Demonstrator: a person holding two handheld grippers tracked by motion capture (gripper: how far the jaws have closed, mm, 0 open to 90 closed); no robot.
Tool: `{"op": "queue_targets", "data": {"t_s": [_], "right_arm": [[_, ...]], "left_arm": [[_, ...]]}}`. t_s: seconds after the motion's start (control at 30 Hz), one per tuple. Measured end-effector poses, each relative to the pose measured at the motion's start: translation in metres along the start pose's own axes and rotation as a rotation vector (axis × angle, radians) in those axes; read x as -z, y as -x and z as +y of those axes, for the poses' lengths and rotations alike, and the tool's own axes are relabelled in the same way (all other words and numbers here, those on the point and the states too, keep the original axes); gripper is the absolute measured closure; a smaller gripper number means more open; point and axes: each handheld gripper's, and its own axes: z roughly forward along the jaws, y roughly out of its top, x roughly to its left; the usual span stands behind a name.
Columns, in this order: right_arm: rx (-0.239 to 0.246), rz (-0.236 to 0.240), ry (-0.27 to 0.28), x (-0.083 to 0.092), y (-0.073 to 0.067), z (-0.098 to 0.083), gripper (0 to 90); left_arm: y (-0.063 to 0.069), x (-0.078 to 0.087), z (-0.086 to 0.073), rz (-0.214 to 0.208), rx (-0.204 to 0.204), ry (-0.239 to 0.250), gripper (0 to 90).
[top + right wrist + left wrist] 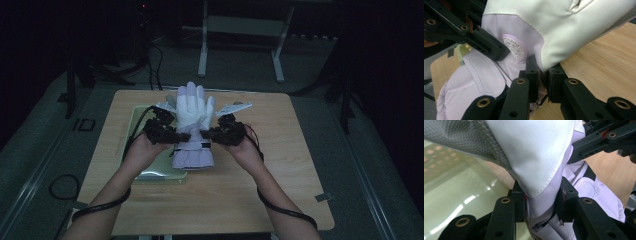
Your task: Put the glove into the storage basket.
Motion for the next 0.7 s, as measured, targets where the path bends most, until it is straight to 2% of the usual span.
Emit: {"op": "queue_targets", "data": {"t_s": [0.3,0.47,0.7], "right_arm": [[0.018,0.011,-0.001,-0.033,-0.019,0.014,81.4],[0.004,0.02,-0.004,-0.051,-0.027,0.02,81.4],[0.005,0.022,-0.011,-0.069,-0.035,0.029,81.4]], "left_arm": [[-0.027,0.019,-0.018,0.017,-0.009,-0.017,66.1],[-0.039,0.027,-0.024,0.036,-0.015,-0.037,66.0],[-0.056,0.034,-0.035,0.043,-0.009,-0.025,65.9]]}}
